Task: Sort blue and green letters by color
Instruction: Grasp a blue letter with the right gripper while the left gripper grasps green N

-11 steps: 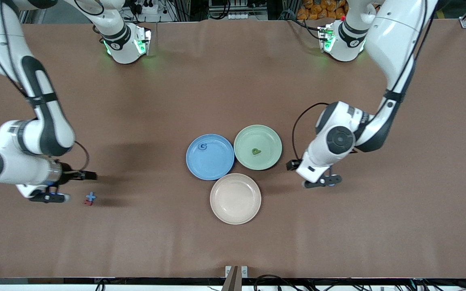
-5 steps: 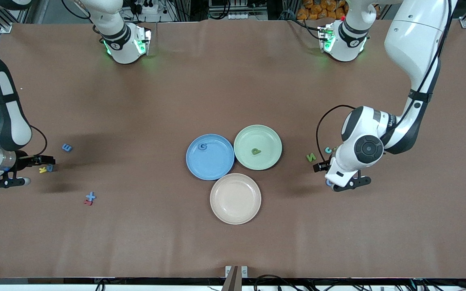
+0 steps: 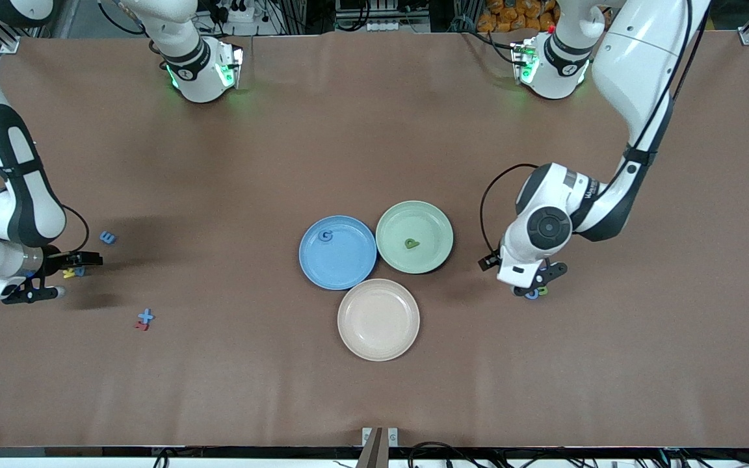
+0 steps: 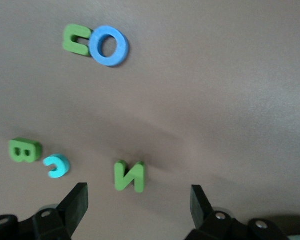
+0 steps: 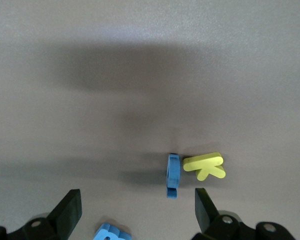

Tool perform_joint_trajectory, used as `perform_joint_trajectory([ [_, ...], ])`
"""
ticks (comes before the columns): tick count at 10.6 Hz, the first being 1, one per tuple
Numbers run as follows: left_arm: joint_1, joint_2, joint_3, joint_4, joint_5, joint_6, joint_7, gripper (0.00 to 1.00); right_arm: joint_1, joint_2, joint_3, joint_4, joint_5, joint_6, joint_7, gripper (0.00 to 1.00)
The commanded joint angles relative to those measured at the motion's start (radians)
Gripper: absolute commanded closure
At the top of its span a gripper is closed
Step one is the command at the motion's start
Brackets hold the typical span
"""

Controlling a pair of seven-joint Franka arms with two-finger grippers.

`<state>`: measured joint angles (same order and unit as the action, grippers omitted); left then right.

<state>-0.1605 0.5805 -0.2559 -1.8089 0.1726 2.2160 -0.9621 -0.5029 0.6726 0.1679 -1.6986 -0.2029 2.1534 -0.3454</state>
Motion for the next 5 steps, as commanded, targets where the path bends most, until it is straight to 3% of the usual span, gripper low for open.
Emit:
perform_joint_trajectory([
  [1, 0.019, -0.043, 0.004, -0.214, 0.017, 0.297, 0.005, 0.10, -0.014, 0.005, 0.013, 0.004, -0.015, 0.019, -0.010, 0.00],
  [2, 0.021, -0.047, 0.004, -0.246, 0.022, 0.347, 0.013, 0.10, -0.022, 0.015, 0.013, 0.001, -0.015, 0.043, -0.039, 0.14],
  [4, 0.027, -0.050, 0.004, -0.256, 0.022, 0.347, 0.013, 0.10, -0.034, 0.019, 0.013, 0.000, -0.013, 0.049, -0.084, 0.81],
  [5, 0.027, -0.053, 0.004, -0.260, 0.022, 0.347, 0.014, 0.10, -0.034, 0.021, 0.013, 0.000, -0.013, 0.049, -0.084, 0.99],
])
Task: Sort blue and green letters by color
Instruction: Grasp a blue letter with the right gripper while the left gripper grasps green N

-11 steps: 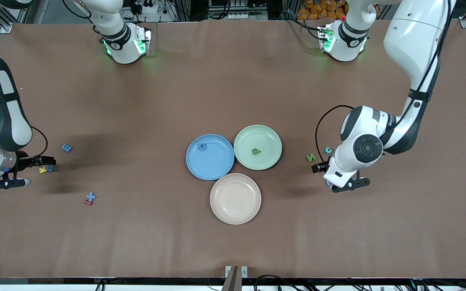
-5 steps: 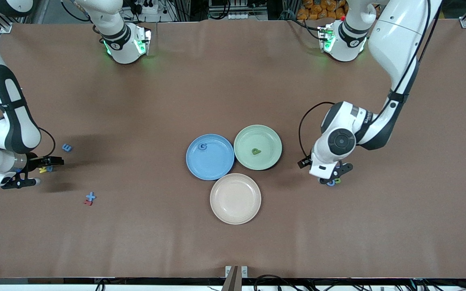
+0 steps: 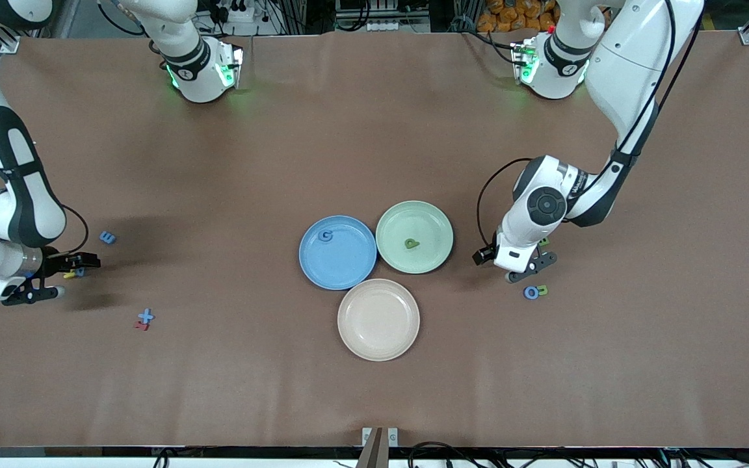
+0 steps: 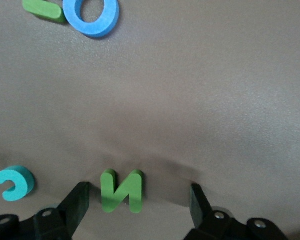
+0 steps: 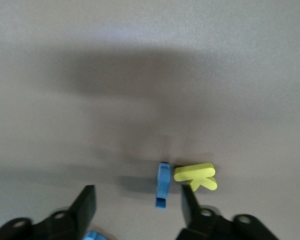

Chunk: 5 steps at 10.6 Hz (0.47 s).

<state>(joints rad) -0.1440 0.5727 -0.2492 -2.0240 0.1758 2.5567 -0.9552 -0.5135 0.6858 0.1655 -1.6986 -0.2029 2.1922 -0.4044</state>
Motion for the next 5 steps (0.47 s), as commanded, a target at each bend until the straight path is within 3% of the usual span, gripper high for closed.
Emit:
perform_joint_trajectory([
  [1, 0.011, -0.054, -0.002, -0.057, 0.019, 0.007, 0.010, 0.10, -0.025, 0.009, 0.015, 0.000, -0.013, 0.011, -0.025, 1.00],
  [2, 0.011, -0.054, -0.002, -0.058, 0.019, 0.007, 0.027, 0.26, -0.025, 0.009, 0.015, 0.000, -0.013, 0.011, -0.025, 1.00],
  [3, 0.011, -0.050, -0.001, -0.058, 0.019, 0.007, 0.029, 0.54, -0.025, 0.009, 0.017, 0.002, -0.012, 0.011, -0.025, 1.00],
  [5, 0.011, -0.047, -0.001, -0.055, 0.019, 0.007, 0.029, 0.93, -0.022, 0.006, 0.020, 0.010, -0.010, 0.008, -0.021, 1.00],
])
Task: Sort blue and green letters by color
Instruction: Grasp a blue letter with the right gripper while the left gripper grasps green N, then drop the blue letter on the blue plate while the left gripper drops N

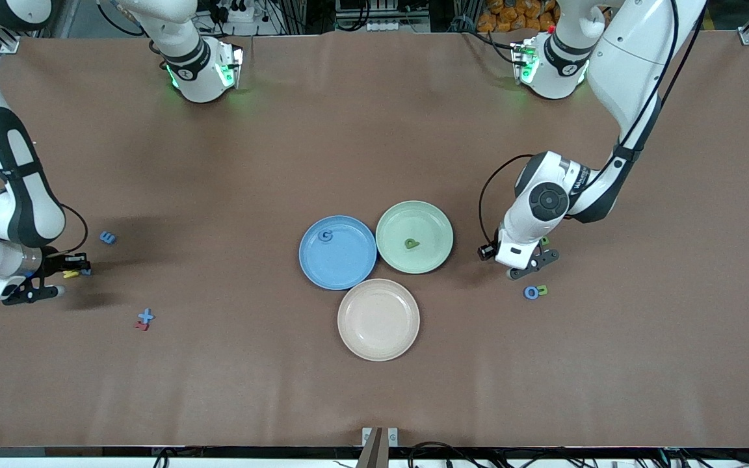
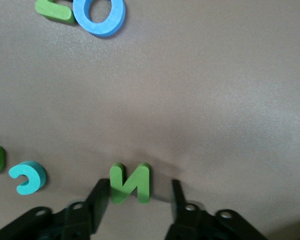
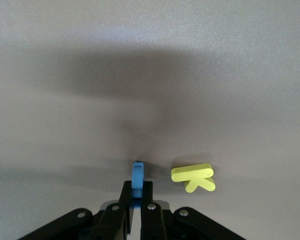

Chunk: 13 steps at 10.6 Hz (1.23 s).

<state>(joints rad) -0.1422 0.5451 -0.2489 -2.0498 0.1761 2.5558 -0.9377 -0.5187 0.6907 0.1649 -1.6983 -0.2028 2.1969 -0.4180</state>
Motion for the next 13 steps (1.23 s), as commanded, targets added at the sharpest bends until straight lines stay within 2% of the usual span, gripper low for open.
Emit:
perform_joint_trajectory([
  [1, 0.009, -0.027, -0.003, -0.027, 0.019, 0.008, 0.010, 1.00, -0.006, -0.003, 0.028, 0.015, -0.009, -0.006, 0.001, 1.00],
  [3, -0.008, -0.048, -0.004, -0.010, 0.019, 0.006, 0.004, 1.00, 0.041, -0.014, 0.047, 0.063, 0.077, -0.073, 0.040, 1.00],
  [6, -0.036, -0.059, -0.074, 0.084, 0.017, -0.047, -0.006, 1.00, 0.140, -0.014, 0.071, 0.185, 0.262, -0.294, 0.212, 1.00],
  [8, -0.062, -0.042, -0.111, 0.160, 0.005, -0.080, -0.015, 1.00, 0.151, -0.017, 0.125, 0.235, 0.443, -0.396, 0.319, 1.00],
  [9, -0.100, -0.019, -0.112, 0.192, 0.002, -0.080, -0.056, 1.00, 0.151, -0.017, 0.169, 0.241, 0.466, -0.407, 0.408, 1.00],
  [10, -0.140, 0.019, -0.112, 0.241, -0.007, -0.080, -0.144, 0.93, 0.143, -0.017, 0.245, 0.238, 0.489, -0.405, 0.498, 1.00],
  [11, -0.175, 0.056, -0.112, 0.278, -0.007, -0.080, -0.197, 0.78, 0.150, -0.017, 0.283, 0.235, 0.561, -0.395, 0.607, 1.00],
  [12, -0.215, 0.085, -0.110, 0.304, -0.006, -0.080, -0.234, 0.69, 0.189, -0.016, 0.301, 0.233, 0.618, -0.363, 0.701, 1.00],
  [13, -0.238, 0.096, -0.107, 0.319, -0.004, -0.080, -0.260, 0.40, 0.242, -0.017, 0.301, 0.232, 0.647, -0.317, 0.781, 1.00],
])
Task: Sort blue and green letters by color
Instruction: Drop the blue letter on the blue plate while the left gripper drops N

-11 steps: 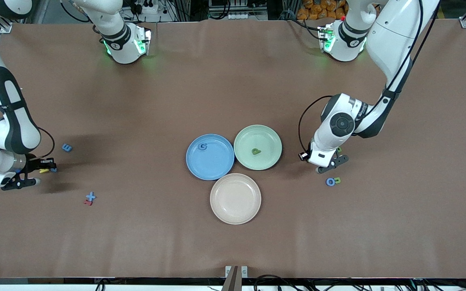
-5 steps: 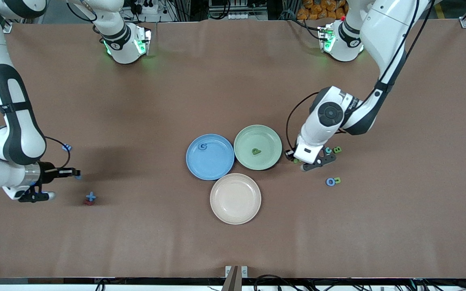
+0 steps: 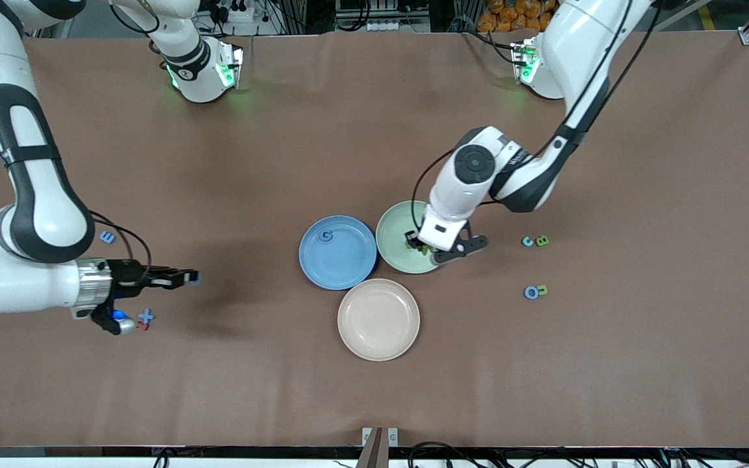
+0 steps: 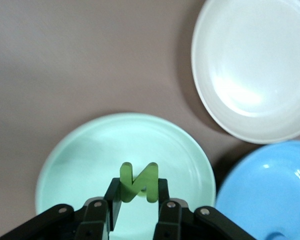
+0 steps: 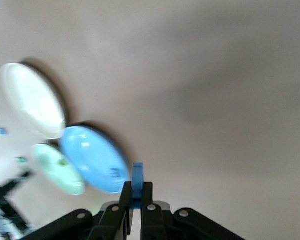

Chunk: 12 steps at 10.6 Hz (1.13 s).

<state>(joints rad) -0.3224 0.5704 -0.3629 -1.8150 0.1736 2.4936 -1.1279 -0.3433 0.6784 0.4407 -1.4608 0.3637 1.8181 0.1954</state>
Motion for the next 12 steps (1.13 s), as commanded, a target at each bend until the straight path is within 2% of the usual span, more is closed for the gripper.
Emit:
perform_joint_trajectory([
  [1, -0.056, 0.066, 0.007, 0.082, 0.004, -0.019, -0.072, 0.00, 0.126, -0.003, 0.026, -0.006, 0.086, 0.120, 0.268, 1.00],
  [4, 0.002, 0.011, 0.018, 0.080, 0.082, -0.155, 0.006, 0.00, 0.312, 0.001, 0.013, -0.012, 0.069, 0.259, 0.528, 1.00],
  [5, 0.053, -0.016, 0.016, 0.077, 0.093, -0.215, 0.099, 0.00, 0.348, 0.000, 0.007, -0.030, 0.069, 0.280, 0.580, 1.00],
  [6, 0.113, -0.033, 0.016, 0.071, 0.093, -0.266, 0.220, 0.00, 0.378, 0.000, 0.007, -0.047, 0.069, 0.297, 0.610, 0.94],
  [8, 0.205, -0.066, 0.015, 0.014, 0.095, -0.288, 0.414, 0.00, 0.412, 0.000, 0.006, -0.108, 0.069, 0.357, 0.627, 0.47],
  [10, 0.279, -0.087, 0.010, -0.048, 0.095, -0.283, 0.503, 0.00, 0.435, 0.000, 0.006, -0.148, 0.069, 0.418, 0.627, 0.00],
  [12, 0.348, -0.105, 0.006, -0.133, 0.096, -0.228, 0.577, 0.00, 0.441, 0.003, -0.017, -0.153, 0.022, 0.428, 0.625, 0.00],
])
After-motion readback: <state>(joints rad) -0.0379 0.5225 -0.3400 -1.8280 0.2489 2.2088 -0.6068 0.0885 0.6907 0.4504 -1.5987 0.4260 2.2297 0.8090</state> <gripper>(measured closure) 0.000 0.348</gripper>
